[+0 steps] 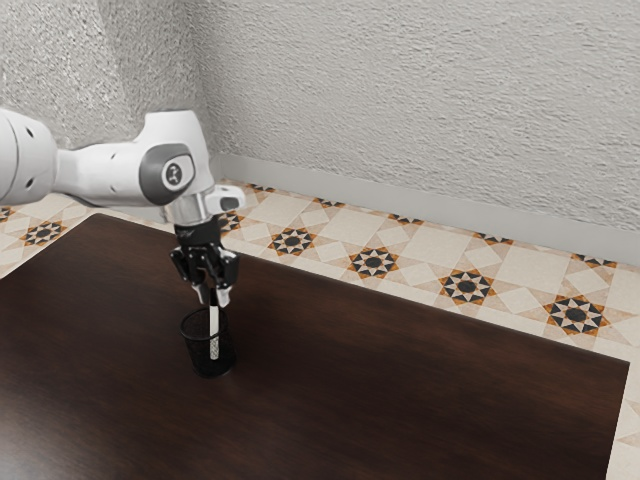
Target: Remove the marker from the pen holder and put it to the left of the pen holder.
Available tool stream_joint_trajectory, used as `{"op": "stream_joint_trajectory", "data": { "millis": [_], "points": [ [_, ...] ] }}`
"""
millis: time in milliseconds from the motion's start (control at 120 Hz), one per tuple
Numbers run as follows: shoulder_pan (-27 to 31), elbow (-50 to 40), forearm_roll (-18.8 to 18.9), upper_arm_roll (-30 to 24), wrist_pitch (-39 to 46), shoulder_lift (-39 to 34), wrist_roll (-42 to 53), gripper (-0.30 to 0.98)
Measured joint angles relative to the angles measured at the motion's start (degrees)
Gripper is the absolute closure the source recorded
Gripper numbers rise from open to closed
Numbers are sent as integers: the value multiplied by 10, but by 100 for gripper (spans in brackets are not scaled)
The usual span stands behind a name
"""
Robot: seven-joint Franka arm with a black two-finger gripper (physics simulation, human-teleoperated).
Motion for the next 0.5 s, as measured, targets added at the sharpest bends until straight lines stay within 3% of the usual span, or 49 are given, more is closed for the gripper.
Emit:
{"op": "stream_joint_trajectory", "data": {
  "millis": [200, 500],
  "points": [
    [0, 0, 0, 1, 3, 1, 1, 61],
    [5, 1, 3, 3, 4, -3, 0, 72]
  ]
}}
